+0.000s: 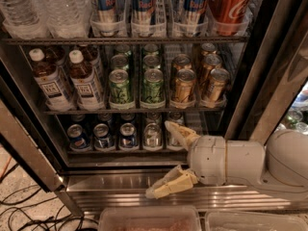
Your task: Pick green can from middle shelf of fridge
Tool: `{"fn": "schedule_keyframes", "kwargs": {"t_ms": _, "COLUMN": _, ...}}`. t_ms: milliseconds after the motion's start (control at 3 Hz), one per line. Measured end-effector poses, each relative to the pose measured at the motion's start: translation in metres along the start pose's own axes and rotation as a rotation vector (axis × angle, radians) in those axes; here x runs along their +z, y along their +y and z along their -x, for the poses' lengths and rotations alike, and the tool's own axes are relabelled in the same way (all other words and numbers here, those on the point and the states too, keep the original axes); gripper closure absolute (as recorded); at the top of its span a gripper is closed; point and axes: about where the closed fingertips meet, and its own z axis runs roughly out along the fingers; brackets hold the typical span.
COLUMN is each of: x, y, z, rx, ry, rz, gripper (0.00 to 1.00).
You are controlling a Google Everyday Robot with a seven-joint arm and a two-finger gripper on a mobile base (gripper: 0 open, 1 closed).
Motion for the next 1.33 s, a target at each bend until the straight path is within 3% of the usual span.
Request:
{"fn": "schedule_keyframes", "kwargs": {"t_ms": 333, "x": 0.001, "y": 0.001, "z": 0.001, "rx": 0.000, "ry": -0.010, "rz": -0.006, "gripper": 0.00}}
{"fn": "schedule_keyframes", "kwargs": {"t_ms": 667, "x": 0.006, "y": 0.002, "z": -0.001, "rx": 0.019, "ry": -0.087, "rz": -0.075, "gripper": 0.00}}
{"fn": "schedule_keyframes", "kwargs": {"t_ms": 1000, "x": 0.015, "y": -0.014, "z": 0.019, "rx": -0.045, "ry": -0.180, "rz": -0.218, "gripper": 0.00}}
{"fn": "schedule_keyframes", "kwargs": {"t_ms": 1333, "x": 0.018, "y": -0.037, "z": 0.034, "rx": -0.104, "ry": -0.224, "rz": -0.333, "gripper": 0.00}}
